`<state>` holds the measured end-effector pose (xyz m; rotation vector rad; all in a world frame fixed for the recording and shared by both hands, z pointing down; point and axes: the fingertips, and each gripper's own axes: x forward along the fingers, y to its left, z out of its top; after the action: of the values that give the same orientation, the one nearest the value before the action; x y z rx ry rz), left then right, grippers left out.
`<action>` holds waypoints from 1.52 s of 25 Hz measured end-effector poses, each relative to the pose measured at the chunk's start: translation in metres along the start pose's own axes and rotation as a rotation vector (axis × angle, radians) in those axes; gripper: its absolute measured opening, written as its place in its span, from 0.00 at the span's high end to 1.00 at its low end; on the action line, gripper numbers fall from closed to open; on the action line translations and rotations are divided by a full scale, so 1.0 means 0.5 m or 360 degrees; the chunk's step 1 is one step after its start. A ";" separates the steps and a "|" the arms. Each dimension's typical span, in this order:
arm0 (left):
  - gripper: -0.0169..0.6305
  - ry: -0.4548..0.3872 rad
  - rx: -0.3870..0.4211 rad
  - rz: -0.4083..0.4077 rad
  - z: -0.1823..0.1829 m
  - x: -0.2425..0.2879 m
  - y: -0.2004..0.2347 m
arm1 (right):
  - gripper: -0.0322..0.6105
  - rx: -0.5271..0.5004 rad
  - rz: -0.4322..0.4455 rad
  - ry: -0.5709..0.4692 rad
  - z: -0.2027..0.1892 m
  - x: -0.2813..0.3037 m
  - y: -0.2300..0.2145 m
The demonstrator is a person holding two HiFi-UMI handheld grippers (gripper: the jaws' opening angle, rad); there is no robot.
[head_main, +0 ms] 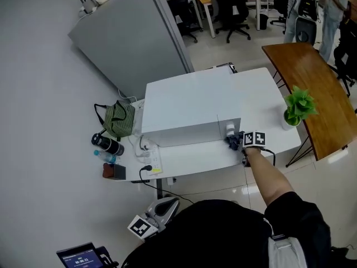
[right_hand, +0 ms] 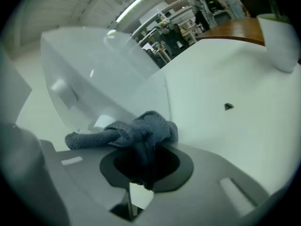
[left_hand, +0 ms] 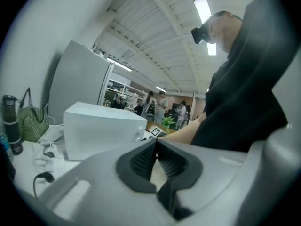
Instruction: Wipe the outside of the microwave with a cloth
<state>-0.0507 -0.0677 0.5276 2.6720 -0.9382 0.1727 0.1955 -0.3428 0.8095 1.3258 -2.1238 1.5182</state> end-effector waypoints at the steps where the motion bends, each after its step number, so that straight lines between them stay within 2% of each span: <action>1: 0.97 0.0007 0.0014 -0.0009 0.003 0.012 -0.008 | 0.86 0.0010 -0.0005 -0.0029 0.012 -0.015 -0.016; 3: 0.97 0.0015 0.0038 -0.0017 0.009 0.030 -0.022 | 0.86 -0.0023 0.0003 -0.0094 0.041 -0.045 -0.032; 7: 0.97 0.0029 0.0077 -0.0030 0.020 0.054 -0.043 | 0.86 -0.0079 0.0171 -0.0203 0.090 -0.109 -0.003; 12: 0.97 0.0007 0.0111 -0.0062 0.033 0.075 -0.063 | 0.86 -0.0338 0.0250 -0.0135 0.037 -0.173 0.044; 16: 0.97 -0.0008 0.0142 -0.0105 0.040 0.086 -0.078 | 0.86 -0.0403 0.0322 -0.0155 0.006 -0.223 0.080; 23: 0.97 -0.0044 0.0152 -0.0170 0.031 0.079 -0.087 | 0.86 -0.0460 0.0403 -0.0257 0.018 -0.295 0.140; 27: 0.97 -0.0086 0.0162 -0.0208 0.030 0.040 -0.067 | 0.86 -0.0516 0.0472 -0.0302 -0.006 -0.327 0.228; 31: 0.97 -0.0135 0.0145 -0.0290 0.028 -0.030 -0.018 | 0.86 -0.0576 0.0592 -0.0398 -0.046 -0.368 0.369; 35: 0.97 -0.0178 0.0138 -0.0378 0.037 -0.125 0.013 | 0.86 -0.0699 0.0721 -0.0450 -0.146 -0.399 0.539; 38: 0.97 -0.0176 0.0057 -0.0443 -0.003 -0.177 0.038 | 0.86 -0.0704 0.0796 -0.0477 -0.211 -0.398 0.621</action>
<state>-0.1315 -0.0292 0.5148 2.8333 -0.5872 -0.0203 0.0406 -0.1274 0.5325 0.9533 -2.9261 0.9170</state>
